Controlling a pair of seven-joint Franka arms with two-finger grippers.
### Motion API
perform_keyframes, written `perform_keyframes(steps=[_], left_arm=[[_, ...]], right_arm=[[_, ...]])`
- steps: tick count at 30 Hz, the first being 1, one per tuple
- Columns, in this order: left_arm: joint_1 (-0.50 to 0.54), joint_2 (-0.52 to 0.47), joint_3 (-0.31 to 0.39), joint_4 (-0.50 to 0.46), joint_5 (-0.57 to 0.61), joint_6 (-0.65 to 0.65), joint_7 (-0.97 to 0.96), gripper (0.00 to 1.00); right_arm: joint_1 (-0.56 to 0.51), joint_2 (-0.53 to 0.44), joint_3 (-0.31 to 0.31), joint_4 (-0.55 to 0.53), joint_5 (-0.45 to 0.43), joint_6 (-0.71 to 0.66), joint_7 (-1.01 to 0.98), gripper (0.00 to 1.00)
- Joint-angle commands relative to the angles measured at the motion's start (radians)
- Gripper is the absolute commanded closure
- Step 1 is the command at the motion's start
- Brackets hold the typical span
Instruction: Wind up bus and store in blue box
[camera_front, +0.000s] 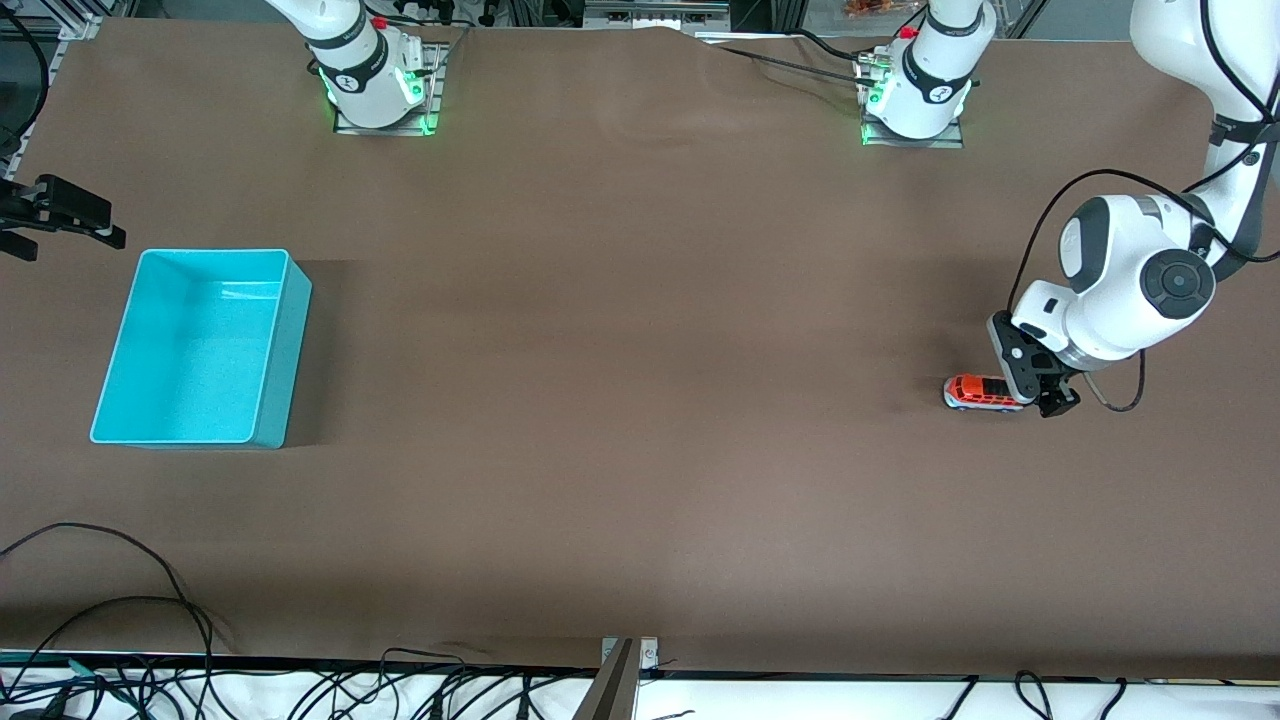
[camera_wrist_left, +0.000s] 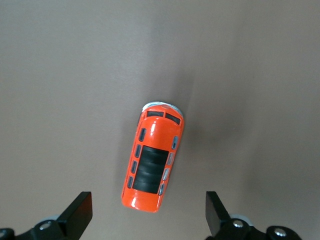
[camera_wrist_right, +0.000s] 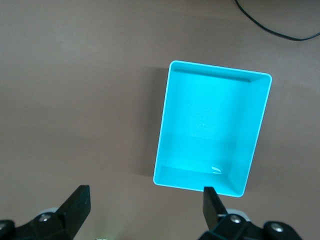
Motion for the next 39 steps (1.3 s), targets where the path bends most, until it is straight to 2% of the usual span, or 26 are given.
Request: perform_keyframes(steps=[1, 16, 25, 39], left_arm=[[0.008, -0.010, -0.004, -0.042, 0.020, 0.055, 0.048, 0.00], [0.009, 0.001, -0.004, -0.055, 0.020, 0.078, 0.092, 0.00], [0.011, 0.003, -0.004, -0.134, 0.022, 0.200, 0.121, 0.00], [0.029, 0.043, -0.004, -0.128, 0.068, 0.261, 0.170, 0.00]], right_arm=[[0.002, 0.005, 0.001, 0.020, 0.010, -0.017, 0.012, 0.00], [0.002, 0.005, 0.001, 0.020, 0.010, -0.019, 0.010, 0.00], [0.002, 0.005, 0.001, 0.020, 0.010, -0.019, 0.010, 0.00], [0.002, 0.005, 0.001, 0.020, 0.010, -0.019, 0.010, 0.00]])
